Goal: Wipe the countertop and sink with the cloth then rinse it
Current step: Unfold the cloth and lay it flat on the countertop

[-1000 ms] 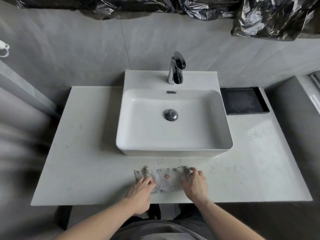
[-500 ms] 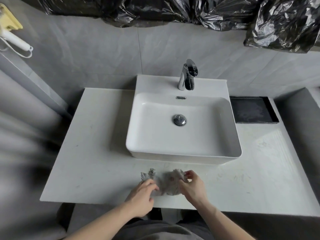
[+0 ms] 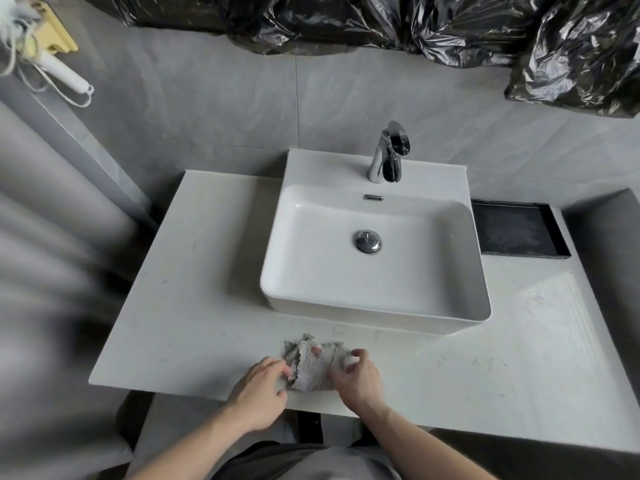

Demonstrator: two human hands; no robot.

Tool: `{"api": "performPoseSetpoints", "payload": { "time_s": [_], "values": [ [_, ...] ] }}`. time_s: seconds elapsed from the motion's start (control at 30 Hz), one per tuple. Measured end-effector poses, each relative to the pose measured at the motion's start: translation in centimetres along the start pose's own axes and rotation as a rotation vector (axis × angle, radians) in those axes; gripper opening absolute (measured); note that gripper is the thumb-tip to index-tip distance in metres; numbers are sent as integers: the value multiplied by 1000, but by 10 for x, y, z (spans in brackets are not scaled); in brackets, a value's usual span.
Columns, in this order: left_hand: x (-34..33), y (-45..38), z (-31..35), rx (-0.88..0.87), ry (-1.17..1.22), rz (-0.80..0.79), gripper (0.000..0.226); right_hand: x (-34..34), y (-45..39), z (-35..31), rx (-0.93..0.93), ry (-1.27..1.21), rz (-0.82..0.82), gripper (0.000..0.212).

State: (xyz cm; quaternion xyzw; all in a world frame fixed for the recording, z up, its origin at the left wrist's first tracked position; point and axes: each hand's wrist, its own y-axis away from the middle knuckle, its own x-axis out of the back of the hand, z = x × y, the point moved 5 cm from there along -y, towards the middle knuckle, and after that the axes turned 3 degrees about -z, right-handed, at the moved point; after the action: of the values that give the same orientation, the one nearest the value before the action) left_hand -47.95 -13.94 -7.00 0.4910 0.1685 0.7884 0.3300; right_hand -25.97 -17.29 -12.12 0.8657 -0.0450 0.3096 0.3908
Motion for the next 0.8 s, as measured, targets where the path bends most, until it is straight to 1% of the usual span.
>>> {"api": "performPoseSetpoints", "payload": {
  "time_s": [0.1,0.17,0.2,0.3,0.33,0.37,0.43,0.5,0.6,0.63,0.67,0.7,0.73,0.8],
  "values": [
    [2,-1,9,-29,21,19,30,-1,-6,-7,-4,15,-109,22],
    [7,-2,19,-54,42,39,29,7,-5,-14,28,-67,-136,7],
    [10,-3,26,-72,56,51,30,15,0,-19,56,-138,-143,8],
    [24,-6,52,-146,111,73,36,53,26,-37,167,-312,-162,25],
    [30,-6,65,-182,136,79,38,68,36,-41,201,-367,-177,25],
    [34,-7,78,-219,161,83,40,84,44,-43,235,-412,-185,22],
    [43,-7,108,-285,204,76,43,117,57,-40,289,-421,-177,11],
    [49,-6,143,-330,243,50,49,150,67,-34,344,-382,-152,12],
    [51,-11,197,-366,319,-89,61,201,80,-26,395,-385,-140,14],
    [50,-15,215,-369,362,-153,56,218,84,-24,405,-392,-128,14],
    [48,-18,232,-380,411,-214,43,235,86,-20,412,-400,-103,15],
    [47,-22,248,-394,440,-248,28,253,87,-16,422,-415,-67,17],
    [45,-28,263,-407,453,-246,23,270,86,-10,428,-441,-27,17],
    [42,-38,290,-404,470,-230,31,303,83,1,442,-503,26,15]
  ]
}}
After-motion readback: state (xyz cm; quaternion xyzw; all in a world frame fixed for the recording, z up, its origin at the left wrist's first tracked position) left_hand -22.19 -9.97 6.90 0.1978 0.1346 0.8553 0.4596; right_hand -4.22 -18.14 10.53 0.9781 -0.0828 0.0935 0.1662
